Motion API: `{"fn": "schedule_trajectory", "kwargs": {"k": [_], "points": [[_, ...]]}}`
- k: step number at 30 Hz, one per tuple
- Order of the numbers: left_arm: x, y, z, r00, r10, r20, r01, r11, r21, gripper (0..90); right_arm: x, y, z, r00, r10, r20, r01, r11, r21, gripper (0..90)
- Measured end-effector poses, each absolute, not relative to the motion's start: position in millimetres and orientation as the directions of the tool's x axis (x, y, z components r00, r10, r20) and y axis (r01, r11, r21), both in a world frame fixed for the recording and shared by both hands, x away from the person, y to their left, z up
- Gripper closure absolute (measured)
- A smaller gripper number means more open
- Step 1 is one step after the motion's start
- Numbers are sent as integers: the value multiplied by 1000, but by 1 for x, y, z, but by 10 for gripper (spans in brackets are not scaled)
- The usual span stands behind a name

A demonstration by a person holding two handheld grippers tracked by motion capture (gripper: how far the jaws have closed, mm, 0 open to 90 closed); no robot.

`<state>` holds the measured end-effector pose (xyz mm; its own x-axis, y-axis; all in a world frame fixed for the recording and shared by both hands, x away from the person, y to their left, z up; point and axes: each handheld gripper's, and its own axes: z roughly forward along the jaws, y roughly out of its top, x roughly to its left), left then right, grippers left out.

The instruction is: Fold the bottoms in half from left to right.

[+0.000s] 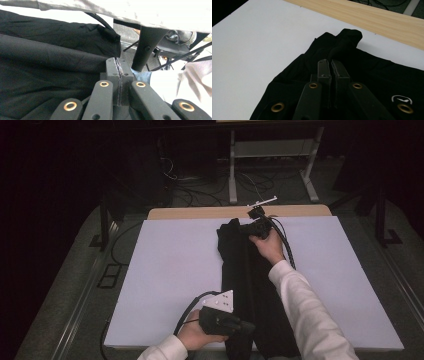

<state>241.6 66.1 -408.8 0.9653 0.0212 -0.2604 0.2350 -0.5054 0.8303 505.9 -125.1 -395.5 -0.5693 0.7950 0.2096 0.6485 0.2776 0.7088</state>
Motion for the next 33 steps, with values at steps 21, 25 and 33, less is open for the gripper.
{"fn": "schedule_trajectory", "kwargs": {"k": [21, 25, 33], "points": [[243, 27, -408, 963, 15, -267, 236, -521, 821, 891, 510, -154, -398, -561, 801, 208, 660, 281, 697, 847], [244, 21, -408, 963, 18, -269, 237, -526, 816, 891, 510, -158, -397, -563, 799, 211, 655, 276, 703, 848], [242, 8, -407, 963, 25, -268, 237, -549, 801, 891, 509, -169, -395, -572, 794, 207, 653, 288, 700, 847]]}}
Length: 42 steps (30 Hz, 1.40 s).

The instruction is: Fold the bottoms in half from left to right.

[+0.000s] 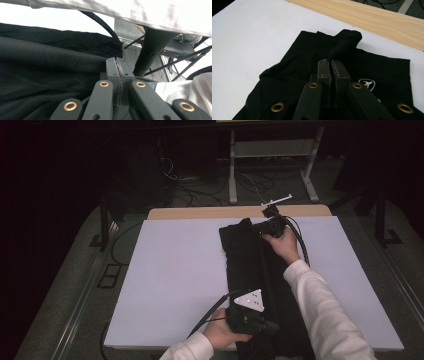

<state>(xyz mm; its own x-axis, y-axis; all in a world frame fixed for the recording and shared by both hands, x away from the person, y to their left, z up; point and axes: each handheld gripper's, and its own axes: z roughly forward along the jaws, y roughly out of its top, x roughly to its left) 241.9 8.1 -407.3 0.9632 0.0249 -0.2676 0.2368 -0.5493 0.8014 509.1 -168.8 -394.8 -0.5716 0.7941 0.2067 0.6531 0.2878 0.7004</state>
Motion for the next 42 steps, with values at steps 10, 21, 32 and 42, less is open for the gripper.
{"fn": "schedule_trajectory", "kwargs": {"k": [10, 21, 32, 42], "points": [[244, -15, -411, 961, 28, -275, 244, -551, 798, 891, 510, -184, -392, -575, 793, 202, 646, 288, 707, 846], [247, -40, -414, 955, 40, -292, 263, -566, 781, 891, 512, -203, -396, -577, 793, 197, 648, 297, 701, 846], [249, -71, -422, 947, 72, -314, 296, -577, 761, 891, 514, -218, -404, -585, 785, 202, 650, 306, 696, 845], [252, -88, -429, 938, 108, -328, 327, -585, 742, 891, 518, -224, -412, -589, 780, 211, 656, 308, 689, 845]]}}
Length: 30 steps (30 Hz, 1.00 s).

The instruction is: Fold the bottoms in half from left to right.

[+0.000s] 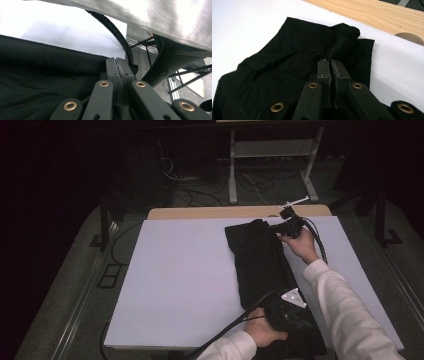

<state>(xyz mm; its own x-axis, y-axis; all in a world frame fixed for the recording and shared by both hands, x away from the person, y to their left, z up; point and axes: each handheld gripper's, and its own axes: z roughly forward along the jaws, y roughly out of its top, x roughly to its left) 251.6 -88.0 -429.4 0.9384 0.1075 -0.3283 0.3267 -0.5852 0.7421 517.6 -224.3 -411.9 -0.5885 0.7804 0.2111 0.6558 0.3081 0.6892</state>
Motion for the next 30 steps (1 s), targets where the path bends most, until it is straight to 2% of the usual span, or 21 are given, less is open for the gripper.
{"fn": "schedule_trajectory", "kwargs": {"k": [22, 23, 24, 25, 29, 30], "points": [[257, -115, -442, 913, 128, -387, 384, -592, 709, 871, 519, -234, -424, -581, 786, 213, 666, 308, 679, 844], [256, -117, -443, 909, 117, -401, 389, -588, 710, 825, 519, -235, -424, -580, 786, 215, 667, 306, 679, 843], [255, -118, -444, 906, 105, -410, 391, -581, 714, 722, 519, -236, -426, -573, 788, 227, 675, 296, 676, 836], [255, -118, -444, 906, 105, -410, 391, -581, 714, 660, 519, -237, -426, -571, 787, 234, 678, 292, 675, 822], [255, -114, -443, 901, 93, -423, 400, -556, 729, 498, 517, -238, -428, -573, 787, 227, 673, 294, 679, 755], [254, -111, -441, 908, 90, -409, 387, -551, 739, 498, 516, -239, -428, -571, 791, 220, 670, 293, 682, 708]]}}
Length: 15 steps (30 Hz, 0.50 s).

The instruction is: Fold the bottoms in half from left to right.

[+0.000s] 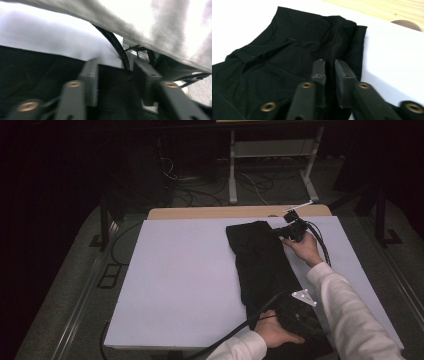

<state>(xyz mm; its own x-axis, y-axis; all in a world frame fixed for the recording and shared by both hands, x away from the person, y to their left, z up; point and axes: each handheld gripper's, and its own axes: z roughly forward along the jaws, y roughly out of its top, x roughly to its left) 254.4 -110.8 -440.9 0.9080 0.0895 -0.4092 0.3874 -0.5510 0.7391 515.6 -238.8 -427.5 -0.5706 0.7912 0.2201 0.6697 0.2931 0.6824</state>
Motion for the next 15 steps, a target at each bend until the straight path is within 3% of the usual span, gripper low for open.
{"fn": "schedule_trajectory", "kwargs": {"k": [1, 3, 4, 6, 7, 8, 10, 11, 12, 13, 15], "points": [[254, -108, -440, 913, 84, -399, 378, -543, 750, 446, 514, -241, -427, -566, 794, 222, 663, 279, 695, 577], [255, -102, -437, 919, 94, -384, 373, -529, 763, 410, 514, -243, -427, -564, 792, 232, 666, 270, 696, 533], [255, -95, -434, 920, 108, -377, 376, -516, 770, 352, 513, -246, -425, -559, 794, 240, 665, 257, 701, 408], [256, -92, -432, 922, 121, -368, 375, -514, 771, 296, 513, -250, -424, -553, 794, 253, 666, 240, 706, 301], [256, -89, -430, 926, 128, -354, 367, -516, 773, 296, 513, -250, -424, -553, 794, 253, 666, 240, 706, 301], [256, -83, -427, 935, 144, -325, 351, -509, 786, 227, 512, -253, -422, -537, 804, 253, 668, 223, 710, 176], [257, -80, -426, 936, 145, -321, 349, -509, 787, 208, 512, -254, -422, -536, 805, 253, 667, 221, 711, 131], [258, -74, -424, 935, 148, -323, 352, -501, 790, 133, 510, -257, -420, -534, 807, 251, 663, 216, 717, 68], [258, -74, -424, 935, 148, -323, 352, -501, 790, 113, 510, -257, -420, -534, 807, 251, 663, 216, 717, 68], [259, -71, -423, 937, 150, -315, 347, -498, 795, 81, 508, -260, -417, -537, 803, 256, 661, 213, 719, 0], [260, -65, -420, 939, 165, -301, 343, -495, 799, 44, 506, -261, -416, -544, 799, 258, 657, 214, 723, 0]]}}
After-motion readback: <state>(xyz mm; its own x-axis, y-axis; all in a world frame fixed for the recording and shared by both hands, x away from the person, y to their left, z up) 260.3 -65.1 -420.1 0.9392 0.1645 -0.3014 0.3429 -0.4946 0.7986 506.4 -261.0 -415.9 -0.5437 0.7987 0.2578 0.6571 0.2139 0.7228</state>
